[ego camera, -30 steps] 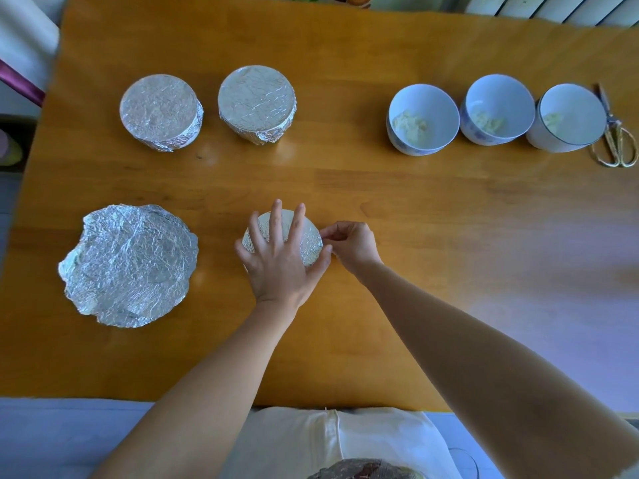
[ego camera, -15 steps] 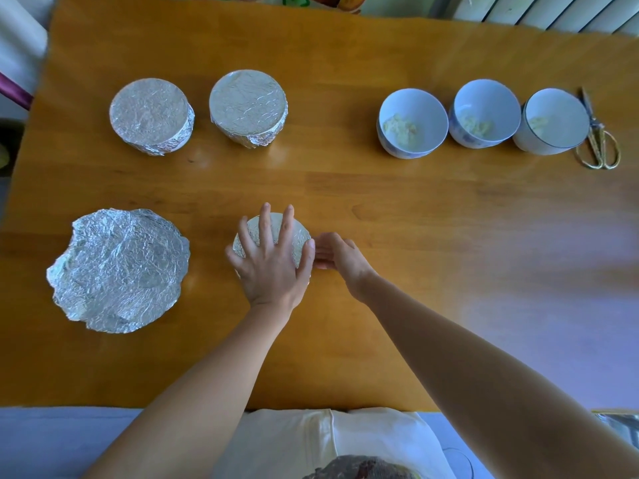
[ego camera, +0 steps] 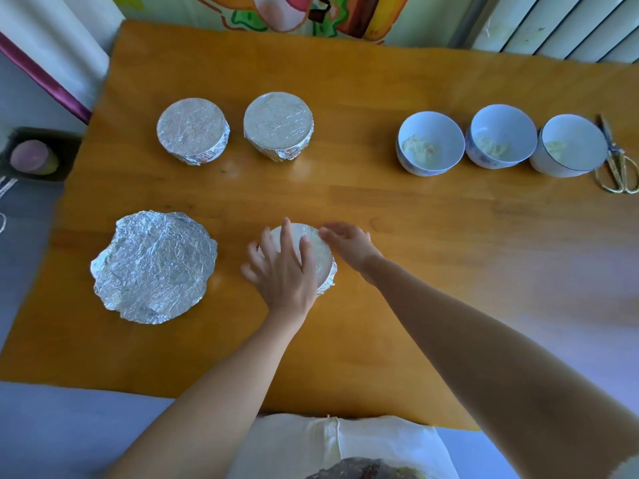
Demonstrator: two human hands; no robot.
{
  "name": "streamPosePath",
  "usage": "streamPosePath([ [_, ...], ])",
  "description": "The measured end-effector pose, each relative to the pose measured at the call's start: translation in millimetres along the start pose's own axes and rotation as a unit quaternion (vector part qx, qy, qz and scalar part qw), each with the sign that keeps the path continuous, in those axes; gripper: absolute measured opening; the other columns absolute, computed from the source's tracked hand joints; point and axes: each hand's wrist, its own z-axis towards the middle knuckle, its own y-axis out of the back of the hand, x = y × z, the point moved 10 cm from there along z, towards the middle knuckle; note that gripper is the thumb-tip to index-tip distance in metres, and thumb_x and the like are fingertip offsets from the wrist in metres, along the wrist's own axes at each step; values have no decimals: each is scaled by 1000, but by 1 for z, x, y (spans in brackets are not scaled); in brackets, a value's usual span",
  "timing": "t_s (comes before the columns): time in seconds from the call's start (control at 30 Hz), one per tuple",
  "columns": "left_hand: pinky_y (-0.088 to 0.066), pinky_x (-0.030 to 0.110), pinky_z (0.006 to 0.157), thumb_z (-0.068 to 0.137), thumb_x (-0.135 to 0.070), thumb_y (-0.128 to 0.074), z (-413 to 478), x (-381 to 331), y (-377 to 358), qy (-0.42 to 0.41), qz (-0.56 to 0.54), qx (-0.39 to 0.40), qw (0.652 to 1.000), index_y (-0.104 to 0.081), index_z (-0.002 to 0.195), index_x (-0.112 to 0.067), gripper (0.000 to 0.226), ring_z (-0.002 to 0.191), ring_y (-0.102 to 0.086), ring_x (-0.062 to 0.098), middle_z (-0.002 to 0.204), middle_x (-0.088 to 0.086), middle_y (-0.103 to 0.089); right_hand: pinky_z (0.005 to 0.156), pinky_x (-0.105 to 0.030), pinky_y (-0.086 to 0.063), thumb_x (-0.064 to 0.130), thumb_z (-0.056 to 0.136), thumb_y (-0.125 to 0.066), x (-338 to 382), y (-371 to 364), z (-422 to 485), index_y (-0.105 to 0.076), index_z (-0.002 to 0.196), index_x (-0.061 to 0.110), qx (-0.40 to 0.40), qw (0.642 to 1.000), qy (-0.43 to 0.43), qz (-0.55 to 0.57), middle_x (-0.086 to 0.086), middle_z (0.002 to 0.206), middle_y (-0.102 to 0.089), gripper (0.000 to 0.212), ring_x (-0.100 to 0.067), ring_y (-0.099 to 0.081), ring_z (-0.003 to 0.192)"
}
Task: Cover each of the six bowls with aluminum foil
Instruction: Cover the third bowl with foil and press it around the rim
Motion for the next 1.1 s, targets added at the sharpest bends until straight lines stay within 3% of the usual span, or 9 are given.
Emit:
streamPosePath([
  [0.1,-21,53,107,90,-64,-15,-5,5,1,-46,48,-13,998,-41,148,-19,78,139,-26,36,149,13,-39,102,-39,-46,45,93,-59,-3,0,-1,-66,121,15,-15,999,-5,35,-1,118,-67,42,-20,-57,117],
  [0.17,-19,54,107,88,-69,-23,-5,6,0,-80,73,-18,994,-38,149,-14,83,143,-23,38,154,15,-34,94,-35,-48,43,98,-52,-6,1,-5,-68,115,12,-17,998,-11,64,-4,110,-69,39,-21,-62,106],
  [0.33,-18,64,109,82,-84,-21,-8,-19,-18,-204,135,34,969,-24,156,-33,91,148,-15,40,164,5,-18,89,-22,-49,4,94,-46,-20,15,-20,-67,115,13,-31,993,17,114,-5,115,-69,31,-14,-63,105],
  [0.43,-26,63,106,78,-85,-22,-8,-21,-26,-215,172,41,961,-24,155,-35,92,147,-21,38,163,4,-23,79,-13,-49,-8,89,-52,-24,12,-28,-66,117,2,4,992,39,118,-7,110,-70,33,-7,-65,92],
  [0.63,-28,57,103,78,-80,-26,-8,-21,-26,-215,163,22,963,-30,153,-35,87,144,-26,35,160,1,-29,73,-12,-47,4,87,-68,-30,11,-20,-74,101,5,-24,990,42,129,-2,91,-73,15,-1,-65,77],
  [0.8,-28,58,103,80,-79,-29,-8,-21,-25,-216,165,16,962,-31,153,-35,85,144,-26,35,160,1,-29,76,-16,-49,10,85,-73,-33,14,-14,-75,95,9,-40,991,26,124,-5,91,-74,10,-8,-66,81],
  [0.97,-28,57,102,81,-78,-30,-8,-22,-26,-220,169,15,961,-30,153,-35,83,143,-26,35,160,0,-28,66,-10,-42,11,91,-66,-31,10,-13,-71,96,4,-25,992,30,117,6,76,-65,10,7,-54,59],
  [1.03,-28,56,101,81,-78,-29,-7,-21,-26,-220,173,11,960,-30,153,-36,83,142,-26,34,160,0,-28,60,-13,-39,10,95,-60,-28,5,-13,-69,93,6,0,995,37,96,8,70,-60,10,4,-47,52],
  [1.1,-28,56,101,82,-78,-28,-7,-21,-26,-220,180,9,959,-29,153,-36,83,142,-26,34,160,0,-27,61,-17,-39,13,97,-56,-26,0,-12,-66,91,8,23,997,41,68,3,73,-61,13,0,-47,58],
])
